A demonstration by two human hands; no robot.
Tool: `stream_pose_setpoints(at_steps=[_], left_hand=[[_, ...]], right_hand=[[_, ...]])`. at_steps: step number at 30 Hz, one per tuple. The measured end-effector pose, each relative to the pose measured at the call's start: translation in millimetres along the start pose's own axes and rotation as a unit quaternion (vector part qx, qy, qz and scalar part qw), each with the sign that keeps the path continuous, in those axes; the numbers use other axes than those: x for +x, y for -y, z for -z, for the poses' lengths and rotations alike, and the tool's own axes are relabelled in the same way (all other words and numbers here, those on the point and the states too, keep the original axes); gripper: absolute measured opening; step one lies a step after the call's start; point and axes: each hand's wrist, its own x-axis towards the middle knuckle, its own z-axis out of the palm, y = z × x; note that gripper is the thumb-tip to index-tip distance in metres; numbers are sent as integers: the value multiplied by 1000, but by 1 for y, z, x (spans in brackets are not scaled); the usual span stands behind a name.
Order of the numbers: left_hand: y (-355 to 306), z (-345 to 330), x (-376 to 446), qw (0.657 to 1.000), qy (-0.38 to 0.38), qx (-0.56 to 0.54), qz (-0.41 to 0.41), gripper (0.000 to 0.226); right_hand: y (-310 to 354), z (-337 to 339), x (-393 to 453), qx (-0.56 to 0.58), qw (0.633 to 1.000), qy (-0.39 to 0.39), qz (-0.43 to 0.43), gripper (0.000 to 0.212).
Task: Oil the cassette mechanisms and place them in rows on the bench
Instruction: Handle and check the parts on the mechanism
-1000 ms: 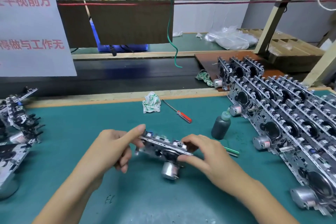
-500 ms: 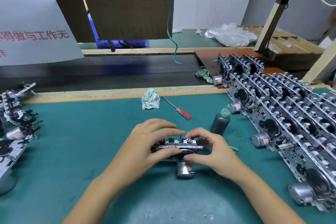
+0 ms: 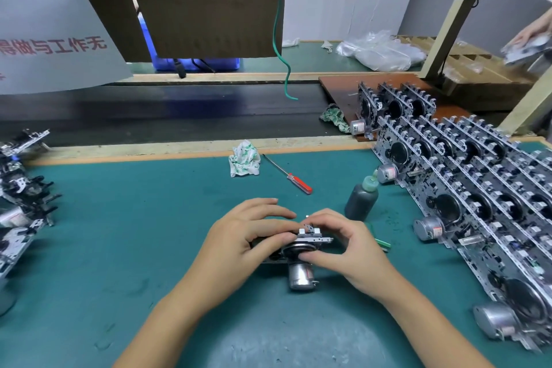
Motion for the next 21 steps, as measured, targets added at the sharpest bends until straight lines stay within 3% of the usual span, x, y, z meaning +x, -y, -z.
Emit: stream_pose_setpoints(at_steps=[4, 7, 9, 12, 16, 21], left_hand=[[-2, -1, -1, 1000, 4, 0, 10, 28], [-2, 0, -2, 1000, 3, -1, 11, 30], [-3, -1, -1, 1000, 2, 0, 11, 28], [-3, -1, -1, 1000, -5, 6, 9, 26], [-3, -1, -1, 1000, -8, 3, 7, 25], [-5, -1, 0, 1000, -11, 7, 12, 26]], right_hand=[[1, 0, -3, -2, 1000, 11, -7, 30], [2, 7, -8, -127, 992, 0, 14, 38], [2, 12, -15, -268, 961, -44, 55, 46], [0, 12, -23, -396, 906, -64, 132, 40], [-2, 12, -27, -459, 871, -61, 166, 38], [2, 12, -28, -487, 860, -28, 151, 41]])
